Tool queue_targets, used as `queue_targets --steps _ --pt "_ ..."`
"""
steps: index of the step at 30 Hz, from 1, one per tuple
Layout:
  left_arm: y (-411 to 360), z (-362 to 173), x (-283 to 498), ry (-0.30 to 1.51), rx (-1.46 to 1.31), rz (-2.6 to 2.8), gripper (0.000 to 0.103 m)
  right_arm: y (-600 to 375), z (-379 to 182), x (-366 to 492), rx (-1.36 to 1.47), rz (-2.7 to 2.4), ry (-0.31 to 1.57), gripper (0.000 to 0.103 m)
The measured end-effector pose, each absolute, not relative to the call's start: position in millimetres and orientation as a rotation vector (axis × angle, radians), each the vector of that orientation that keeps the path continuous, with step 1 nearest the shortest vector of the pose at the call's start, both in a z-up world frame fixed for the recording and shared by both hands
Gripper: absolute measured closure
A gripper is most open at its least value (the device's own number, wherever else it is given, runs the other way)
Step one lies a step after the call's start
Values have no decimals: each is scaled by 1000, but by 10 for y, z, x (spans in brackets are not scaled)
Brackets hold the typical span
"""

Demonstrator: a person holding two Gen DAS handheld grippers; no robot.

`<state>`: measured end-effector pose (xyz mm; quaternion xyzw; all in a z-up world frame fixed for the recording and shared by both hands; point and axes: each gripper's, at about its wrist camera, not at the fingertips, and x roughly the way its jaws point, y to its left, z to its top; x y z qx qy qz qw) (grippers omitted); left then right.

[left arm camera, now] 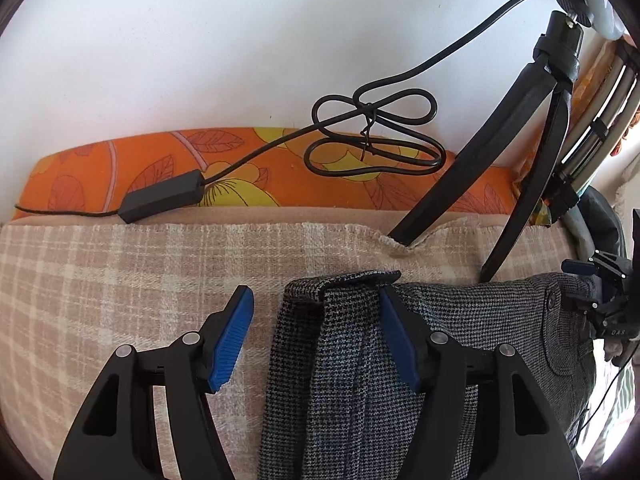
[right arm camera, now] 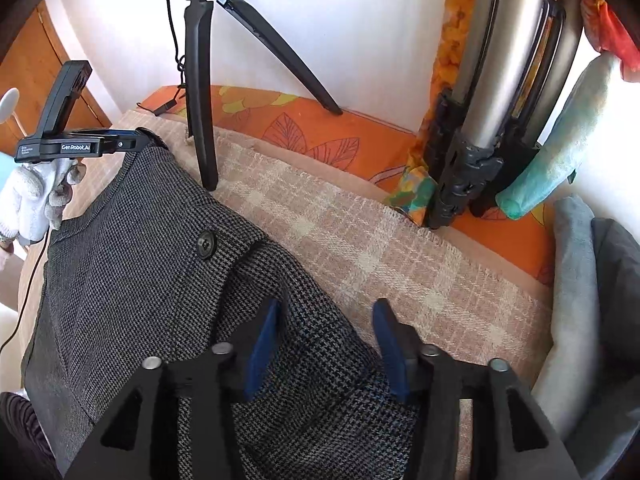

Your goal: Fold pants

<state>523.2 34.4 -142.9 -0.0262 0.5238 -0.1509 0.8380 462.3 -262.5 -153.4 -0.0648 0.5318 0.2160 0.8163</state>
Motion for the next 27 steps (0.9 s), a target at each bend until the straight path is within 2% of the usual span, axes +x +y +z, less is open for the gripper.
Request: queue_targets --steps 2,3,4,5,6,7,10,13,16,27 --pt "357 -1480 5262 1108 -70 -329 44 -2657 -1601 4640 -118 466 1162 31" --pt "383 -1502 5256 1104 -71 -343 50 -2658 -1614 4653 -104 472 1158 35" --pt "367 -1517 5254 1103 -67 -355 61 -2658 -1608 4659 -94 482 1151 42" --pt "347 -1526 5239 1092 -54 -350 62 -2668 -1594 4661 -75 497 1153 49" --pt "330 -1527 5230 1083 -39 -351 64 -2684 -1579 4661 -48 513 1154 63" --pt "323 -1528 5225 1080 -31 -352 68 -2699 -1559 4646 -33 521 1156 71" --pt "318 -1491 5189 1063 -32 -351 73 -2683 -1489 4604 -46 519 1132 83" --pt "368 -1383 5089 1024 -47 -353 75 -2686 -1325 4525 -32 516 1089 89" --pt "450 -1221 4931 979 -62 -356 77 -2642 -1156 4351 -41 515 1043 91" --pt "588 -437 4198 841 -92 -396 79 -2630 -449 3659 -59 521 903 92"
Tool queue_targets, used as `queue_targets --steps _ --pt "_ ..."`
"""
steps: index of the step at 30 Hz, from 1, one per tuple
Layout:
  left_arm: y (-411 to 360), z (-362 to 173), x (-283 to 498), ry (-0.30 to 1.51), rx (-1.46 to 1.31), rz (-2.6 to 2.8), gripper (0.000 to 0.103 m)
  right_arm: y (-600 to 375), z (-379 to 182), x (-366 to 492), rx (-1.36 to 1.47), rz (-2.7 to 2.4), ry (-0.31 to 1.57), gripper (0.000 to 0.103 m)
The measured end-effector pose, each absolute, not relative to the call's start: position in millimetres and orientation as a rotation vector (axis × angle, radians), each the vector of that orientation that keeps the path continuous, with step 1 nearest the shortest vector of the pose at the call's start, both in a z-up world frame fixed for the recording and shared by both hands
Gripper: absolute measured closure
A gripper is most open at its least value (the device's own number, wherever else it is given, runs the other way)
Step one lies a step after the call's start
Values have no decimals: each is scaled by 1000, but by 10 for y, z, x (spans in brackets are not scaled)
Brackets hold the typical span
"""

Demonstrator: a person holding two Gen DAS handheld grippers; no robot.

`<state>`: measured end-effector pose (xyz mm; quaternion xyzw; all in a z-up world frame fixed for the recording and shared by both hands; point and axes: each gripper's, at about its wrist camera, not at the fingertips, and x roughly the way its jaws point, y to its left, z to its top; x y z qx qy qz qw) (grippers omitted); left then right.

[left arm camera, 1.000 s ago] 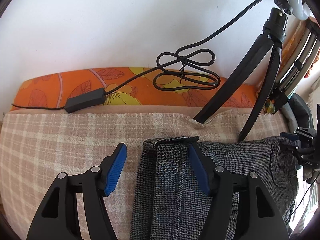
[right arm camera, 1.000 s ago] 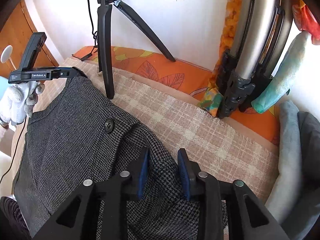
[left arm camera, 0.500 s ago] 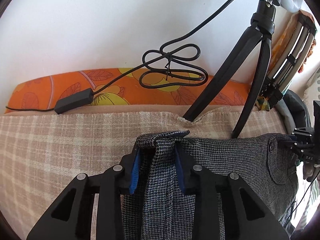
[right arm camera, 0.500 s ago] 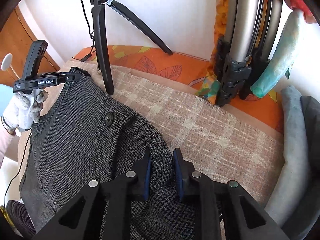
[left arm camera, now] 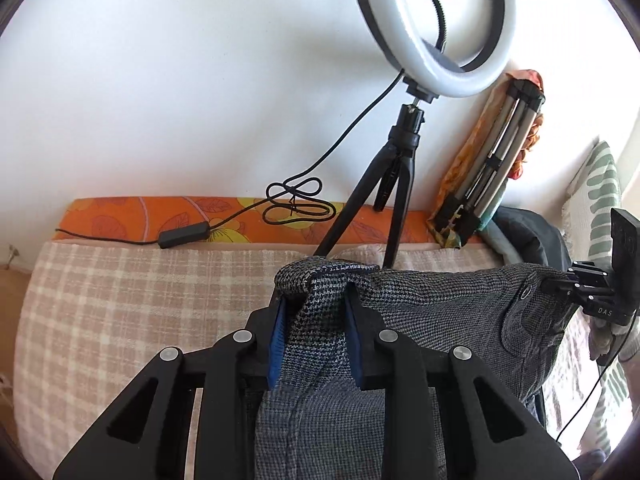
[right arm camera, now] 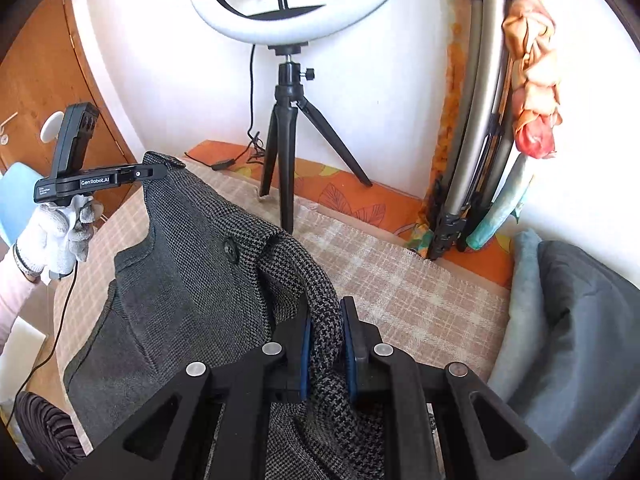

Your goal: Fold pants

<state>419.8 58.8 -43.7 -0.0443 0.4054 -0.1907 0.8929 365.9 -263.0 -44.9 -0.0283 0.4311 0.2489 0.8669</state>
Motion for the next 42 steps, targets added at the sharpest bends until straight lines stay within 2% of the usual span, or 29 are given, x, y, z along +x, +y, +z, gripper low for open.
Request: queue_targets --steps 10,12,13,14,24,32,36,38,40,42 --pt "632 11 3190 747 -46 -407 87 -2365 -146 2730 -135 555 816 92" --pt "647 17 3002 745 -52 -412 89 -2295 -160 2508 -176 558 802 92" --pt "626 24 2900 744 -52 -418 98 -2263 -168 2411 -187 564 797 92" --pt "624 22 2795 740 -49 -420 98 -2238 -178 2308 -197 573 793 92" --pt "733 -390 1942 832 -95 -420 98 -2096 -491 1385 -357 575 759 92" --pt "753 -744 1339 898 -63 -445 98 -2020 -876 895 -446 581 803 92" --pt "765 -906 1171 940 -62 -464 97 -1971 -1037 758 -514 571 817 92" --pt "764 -954 1100 958 -41 -458 90 -1948 -1090 701 -543 570 822 91" --pt "782 -980 1034 980 -37 -460 88 -1935 -1136 654 -570 566 826 89" --pt "817 -968 954 995 -29 -448 79 -1946 -1173 626 -574 572 847 87"
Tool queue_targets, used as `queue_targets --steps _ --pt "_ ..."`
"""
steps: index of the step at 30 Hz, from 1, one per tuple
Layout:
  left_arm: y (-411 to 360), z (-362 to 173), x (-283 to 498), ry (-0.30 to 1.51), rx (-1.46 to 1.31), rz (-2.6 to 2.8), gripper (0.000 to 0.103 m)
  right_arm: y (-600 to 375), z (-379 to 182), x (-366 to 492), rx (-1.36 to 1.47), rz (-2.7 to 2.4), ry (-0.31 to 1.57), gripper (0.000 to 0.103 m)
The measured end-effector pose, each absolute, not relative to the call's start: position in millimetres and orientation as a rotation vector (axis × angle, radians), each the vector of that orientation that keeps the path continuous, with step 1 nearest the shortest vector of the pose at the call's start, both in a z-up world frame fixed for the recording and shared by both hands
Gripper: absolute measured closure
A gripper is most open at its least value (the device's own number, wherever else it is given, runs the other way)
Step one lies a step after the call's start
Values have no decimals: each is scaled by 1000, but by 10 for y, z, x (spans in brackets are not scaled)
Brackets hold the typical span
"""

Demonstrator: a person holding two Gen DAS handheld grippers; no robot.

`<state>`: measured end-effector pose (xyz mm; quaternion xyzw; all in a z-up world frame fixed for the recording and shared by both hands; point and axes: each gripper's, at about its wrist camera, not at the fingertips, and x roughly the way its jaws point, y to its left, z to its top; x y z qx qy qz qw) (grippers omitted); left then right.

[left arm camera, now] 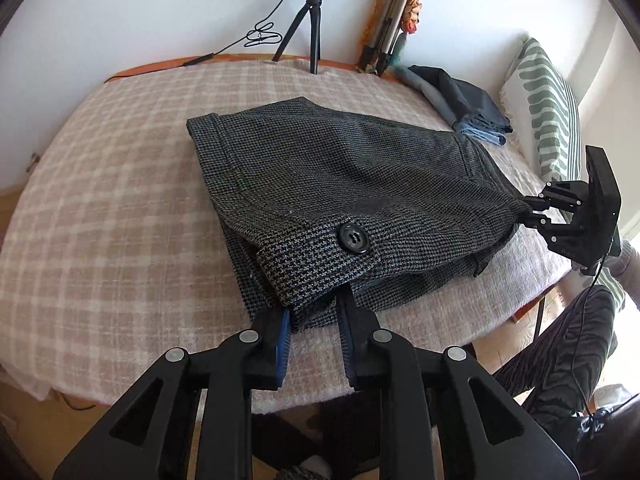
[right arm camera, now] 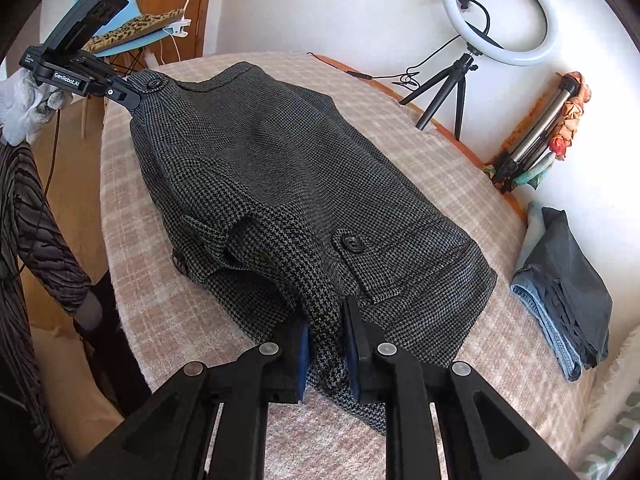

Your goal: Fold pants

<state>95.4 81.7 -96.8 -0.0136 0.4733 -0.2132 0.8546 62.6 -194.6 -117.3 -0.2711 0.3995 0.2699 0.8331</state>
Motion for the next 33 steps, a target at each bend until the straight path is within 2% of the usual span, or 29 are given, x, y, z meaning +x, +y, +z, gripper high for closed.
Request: queue_targets --steps 3,6,12,17,24,29,33 --pt "882 -875 814 982 -9 -445 78 -1971 -1206 580 -584 570 865 84" --pt "997 -780 722 966 -16 -424 78 -2025 -1174 558 -546 594 901 75" --pt "942 -637 864 911 -2 -406 78 -2286 -827 636 -253 648 877 70" --pt "588 -671 1167 890 7 -448 78 -2381 -719 917 -121 552 847 70" --pt "52 -1002 1317 950 51 -551 78 -2302 -1181 1010 -187 499 971 70" --pt "18 -1329 1307 1045 92 -555 78 -2367 -1444 975 -196 492 1041 69" --pt "71 -1337 1272 1052 93 -551 78 -2412 -1299 1066 -146 531 1053 69"
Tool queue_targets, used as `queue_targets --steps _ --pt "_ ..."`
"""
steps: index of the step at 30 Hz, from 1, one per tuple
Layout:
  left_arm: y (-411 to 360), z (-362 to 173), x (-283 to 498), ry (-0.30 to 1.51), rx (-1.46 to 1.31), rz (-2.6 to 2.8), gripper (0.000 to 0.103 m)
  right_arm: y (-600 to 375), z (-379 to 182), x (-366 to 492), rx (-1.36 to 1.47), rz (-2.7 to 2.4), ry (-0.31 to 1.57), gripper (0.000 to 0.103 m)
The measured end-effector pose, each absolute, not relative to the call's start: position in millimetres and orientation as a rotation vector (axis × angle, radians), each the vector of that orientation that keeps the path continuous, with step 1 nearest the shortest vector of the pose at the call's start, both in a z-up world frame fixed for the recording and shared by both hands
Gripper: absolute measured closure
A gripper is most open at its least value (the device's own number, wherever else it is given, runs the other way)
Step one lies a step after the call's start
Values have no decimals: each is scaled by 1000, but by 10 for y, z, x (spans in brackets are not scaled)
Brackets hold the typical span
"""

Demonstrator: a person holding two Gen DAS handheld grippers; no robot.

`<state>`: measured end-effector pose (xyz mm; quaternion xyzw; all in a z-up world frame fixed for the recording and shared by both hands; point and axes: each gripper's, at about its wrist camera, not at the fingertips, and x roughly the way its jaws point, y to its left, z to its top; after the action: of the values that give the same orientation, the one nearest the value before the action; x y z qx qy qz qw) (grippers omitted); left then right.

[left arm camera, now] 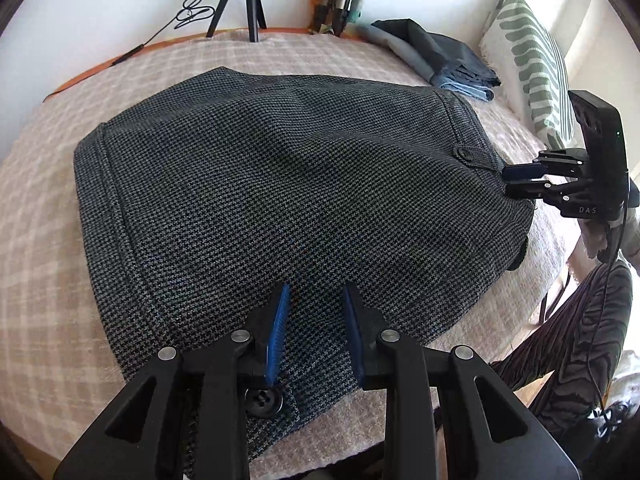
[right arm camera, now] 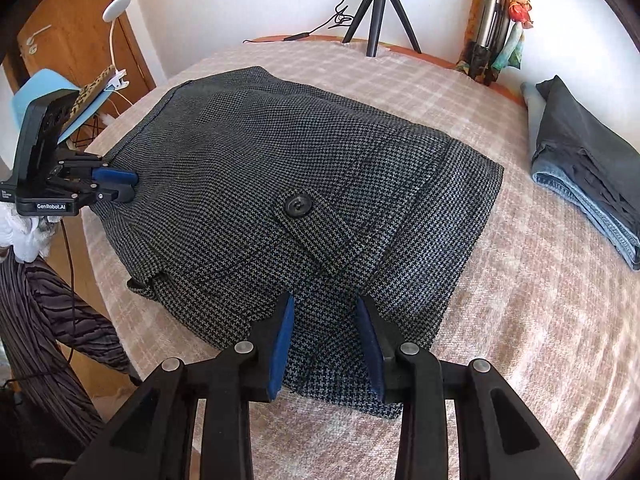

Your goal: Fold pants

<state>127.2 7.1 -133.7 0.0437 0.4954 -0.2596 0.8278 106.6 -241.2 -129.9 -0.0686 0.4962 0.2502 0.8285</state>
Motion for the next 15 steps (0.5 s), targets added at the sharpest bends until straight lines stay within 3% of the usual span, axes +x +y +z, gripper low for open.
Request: queue_targets --steps 8,15 --pt "-144 -1104 1229 952 71 -594 78 -1993 -759 1728 -56 632 932 69" --pt "-212 -1295 1335 1008 81 -600 78 -1062 -952 2464 -34 748 1001 78"
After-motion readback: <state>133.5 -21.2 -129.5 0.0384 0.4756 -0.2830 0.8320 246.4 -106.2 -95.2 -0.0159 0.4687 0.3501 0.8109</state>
